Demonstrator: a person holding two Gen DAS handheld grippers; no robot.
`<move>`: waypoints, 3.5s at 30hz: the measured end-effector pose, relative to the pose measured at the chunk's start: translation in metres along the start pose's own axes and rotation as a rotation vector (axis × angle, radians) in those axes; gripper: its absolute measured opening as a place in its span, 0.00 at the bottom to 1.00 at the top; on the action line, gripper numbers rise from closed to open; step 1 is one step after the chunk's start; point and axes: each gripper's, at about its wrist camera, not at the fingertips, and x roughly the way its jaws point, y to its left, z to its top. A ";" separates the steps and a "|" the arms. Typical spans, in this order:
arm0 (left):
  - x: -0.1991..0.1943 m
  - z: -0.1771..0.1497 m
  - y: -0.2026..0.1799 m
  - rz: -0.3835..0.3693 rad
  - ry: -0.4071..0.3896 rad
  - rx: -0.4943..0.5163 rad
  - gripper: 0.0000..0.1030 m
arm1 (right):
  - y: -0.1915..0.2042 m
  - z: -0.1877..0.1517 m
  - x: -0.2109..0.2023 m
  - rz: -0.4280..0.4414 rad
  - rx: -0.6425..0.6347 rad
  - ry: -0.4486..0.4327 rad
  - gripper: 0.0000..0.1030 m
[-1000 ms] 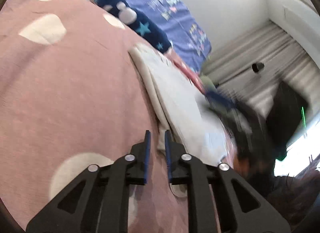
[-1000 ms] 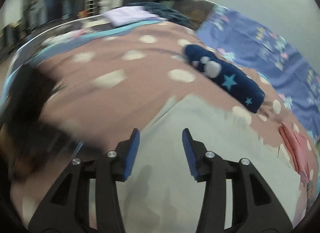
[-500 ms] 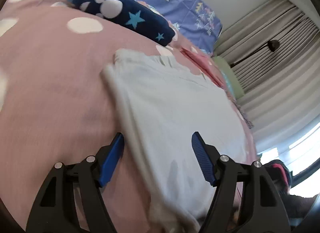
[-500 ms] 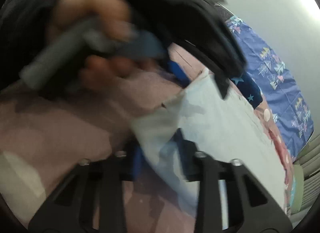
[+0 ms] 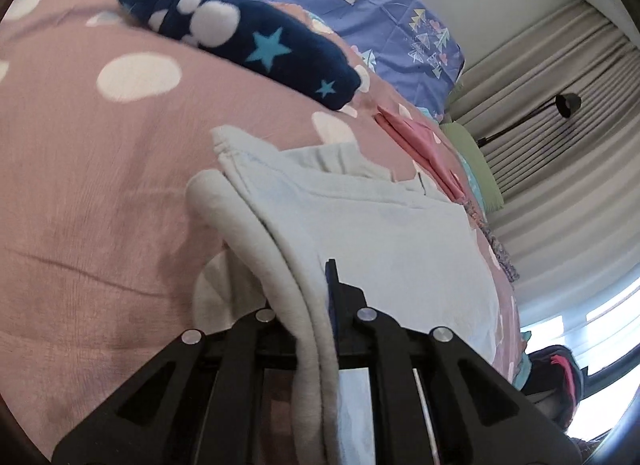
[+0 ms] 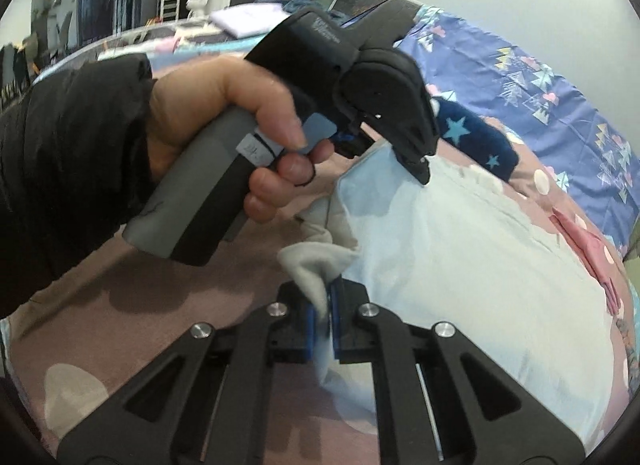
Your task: Fold small clothes
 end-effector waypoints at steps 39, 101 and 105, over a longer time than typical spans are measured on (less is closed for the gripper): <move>0.168 -0.016 -0.378 0.255 0.045 0.719 0.74 | -0.318 -0.263 -0.111 0.120 1.206 -0.203 0.03; 0.119 -0.160 -0.221 0.186 0.209 0.656 0.12 | -0.442 -0.157 -0.034 -0.017 0.954 0.065 0.03; 0.117 -0.164 -0.221 0.185 0.204 0.670 0.12 | -0.431 -0.145 -0.065 0.078 0.867 -0.187 0.03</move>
